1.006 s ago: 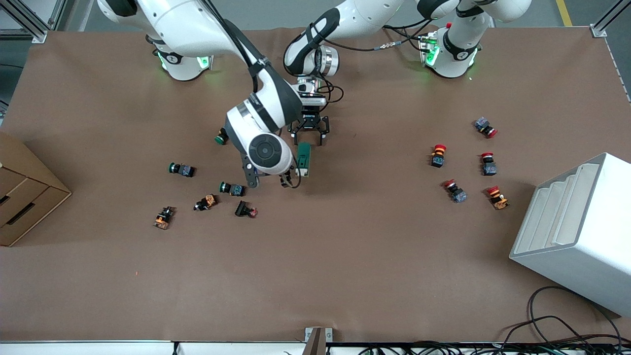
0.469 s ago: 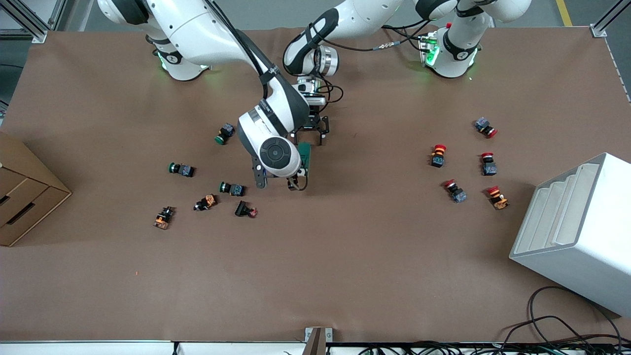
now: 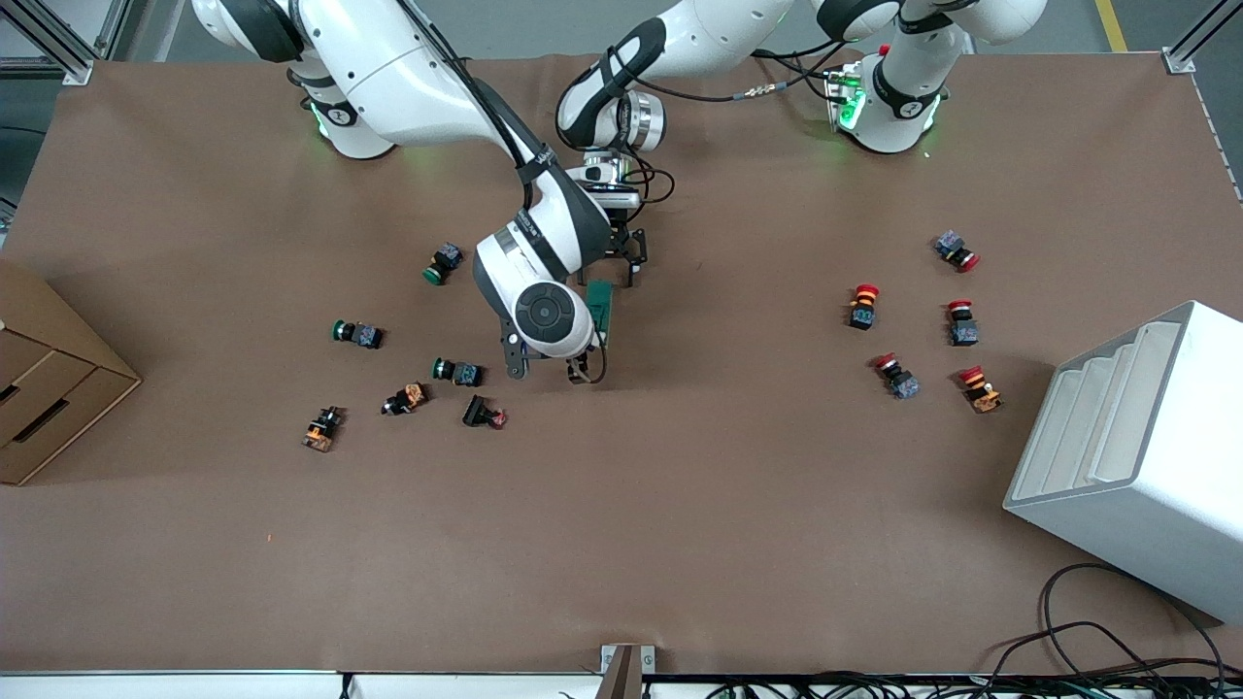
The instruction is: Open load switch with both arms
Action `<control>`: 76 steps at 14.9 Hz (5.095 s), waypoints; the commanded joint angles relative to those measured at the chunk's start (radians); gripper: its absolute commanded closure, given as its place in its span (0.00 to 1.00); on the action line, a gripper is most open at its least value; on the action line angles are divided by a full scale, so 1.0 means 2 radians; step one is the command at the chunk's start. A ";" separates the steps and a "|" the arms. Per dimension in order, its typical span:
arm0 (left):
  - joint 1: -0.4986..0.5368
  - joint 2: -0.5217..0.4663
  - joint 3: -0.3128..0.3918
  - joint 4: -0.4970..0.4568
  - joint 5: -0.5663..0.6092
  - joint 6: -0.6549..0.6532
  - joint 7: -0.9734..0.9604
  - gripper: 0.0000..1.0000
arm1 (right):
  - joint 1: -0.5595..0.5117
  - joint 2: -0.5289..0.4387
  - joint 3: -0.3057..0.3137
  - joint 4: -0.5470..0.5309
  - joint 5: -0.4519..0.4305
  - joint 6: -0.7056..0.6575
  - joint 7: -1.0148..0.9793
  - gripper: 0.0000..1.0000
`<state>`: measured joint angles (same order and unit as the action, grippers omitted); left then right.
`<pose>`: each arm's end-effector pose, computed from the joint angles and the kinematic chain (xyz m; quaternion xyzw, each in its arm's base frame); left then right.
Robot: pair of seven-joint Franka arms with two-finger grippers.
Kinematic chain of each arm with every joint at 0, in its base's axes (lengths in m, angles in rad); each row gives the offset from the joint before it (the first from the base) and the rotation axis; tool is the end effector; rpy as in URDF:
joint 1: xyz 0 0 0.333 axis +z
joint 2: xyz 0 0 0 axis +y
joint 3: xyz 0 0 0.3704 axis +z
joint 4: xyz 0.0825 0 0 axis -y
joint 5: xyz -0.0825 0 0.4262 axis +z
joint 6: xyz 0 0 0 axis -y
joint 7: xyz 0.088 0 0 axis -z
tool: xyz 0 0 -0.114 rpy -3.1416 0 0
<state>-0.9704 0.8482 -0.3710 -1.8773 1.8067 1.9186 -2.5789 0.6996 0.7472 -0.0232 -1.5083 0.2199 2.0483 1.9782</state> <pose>0.2266 -0.6147 0.0677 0.8516 -0.0238 0.5235 0.0116 0.5811 0.4871 0.2144 0.7521 -0.6457 -0.1059 0.0793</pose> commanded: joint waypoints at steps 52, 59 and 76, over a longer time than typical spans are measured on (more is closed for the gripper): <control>-0.006 0.023 0.001 0.044 -0.003 0.005 0.005 0.01 | -0.115 -0.072 0.022 0.068 -0.070 -0.196 -0.351 0.00; -0.003 -0.022 -0.001 0.093 -0.140 0.004 0.088 0.02 | -0.284 -0.162 0.022 0.068 -0.114 -0.246 -0.832 0.00; 0.300 -0.183 0.001 0.246 -0.624 -0.068 0.615 0.00 | -0.371 -0.221 0.026 0.144 -0.146 -0.376 -0.991 0.00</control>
<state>-0.4211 0.4998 -0.3611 -1.4147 0.6259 1.8479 -1.4575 -0.0611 0.3078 0.0215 -1.2205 -0.0657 1.3161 -0.0094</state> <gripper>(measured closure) 0.000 0.000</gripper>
